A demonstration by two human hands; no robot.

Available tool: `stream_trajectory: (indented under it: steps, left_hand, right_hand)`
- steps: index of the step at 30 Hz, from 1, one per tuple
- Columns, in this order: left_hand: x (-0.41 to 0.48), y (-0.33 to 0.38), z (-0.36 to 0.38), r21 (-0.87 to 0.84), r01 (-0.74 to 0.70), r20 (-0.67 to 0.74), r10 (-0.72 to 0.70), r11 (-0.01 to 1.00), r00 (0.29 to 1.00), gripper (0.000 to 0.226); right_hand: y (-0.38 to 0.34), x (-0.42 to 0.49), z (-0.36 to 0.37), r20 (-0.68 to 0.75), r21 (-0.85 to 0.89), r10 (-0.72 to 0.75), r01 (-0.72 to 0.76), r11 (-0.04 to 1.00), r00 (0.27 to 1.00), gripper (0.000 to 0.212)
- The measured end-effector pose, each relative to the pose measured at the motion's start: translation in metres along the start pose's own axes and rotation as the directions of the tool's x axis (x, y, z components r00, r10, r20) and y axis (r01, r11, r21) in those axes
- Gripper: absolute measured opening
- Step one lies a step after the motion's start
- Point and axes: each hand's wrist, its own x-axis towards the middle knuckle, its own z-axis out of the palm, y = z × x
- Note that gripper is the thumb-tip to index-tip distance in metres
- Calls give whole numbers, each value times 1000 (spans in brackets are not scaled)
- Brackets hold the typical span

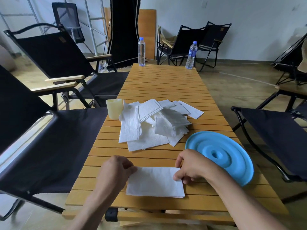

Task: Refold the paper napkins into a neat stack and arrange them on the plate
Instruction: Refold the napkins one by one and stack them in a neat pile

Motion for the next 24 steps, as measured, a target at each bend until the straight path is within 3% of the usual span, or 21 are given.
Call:
stream_trajectory:
  steps: [4,7,8,11,13,15,17,20,24]
  left_hand:
    - [-3,1,1,105,-65,-55,71,992,996,32]
    - [0,9,-2,77,-165,-59,170,983,984,27]
    - [1,12,-3,45,-192,-54,195,980,979,24]
    - [2,22,-4,-103,-197,-57,192,975,980,18]
    - [3,27,-4,-181,-190,-65,181,965,981,17]
    - [4,29,-3,-225,-201,-73,190,953,979,17]
    - [5,29,-4,-255,-210,-79,196,944,977,17]
    - [5,30,-5,-285,-193,-68,181,939,981,20]
    - [4,32,-8,-305,-174,-54,166,936,985,22]
  right_hand:
    - [-1,-1,0,-106,-142,-12,-3,990,994,42]
    - [-5,5,-7,-256,-35,-97,91,995,962,40]
    - [-8,11,-11,-375,14,-128,144,989,918,34]
    - [-17,36,-28,-710,-7,-160,220,976,685,20]
    - [-18,58,-34,-727,-97,-197,185,978,658,36]
    - [-17,76,-35,-670,-138,-204,150,979,714,44]
    - [-13,87,-34,-650,-111,-208,180,977,731,34]
    - [-10,90,-29,-698,-77,-232,250,965,678,12]
    - [-11,81,-25,-749,-116,-259,264,958,610,13]
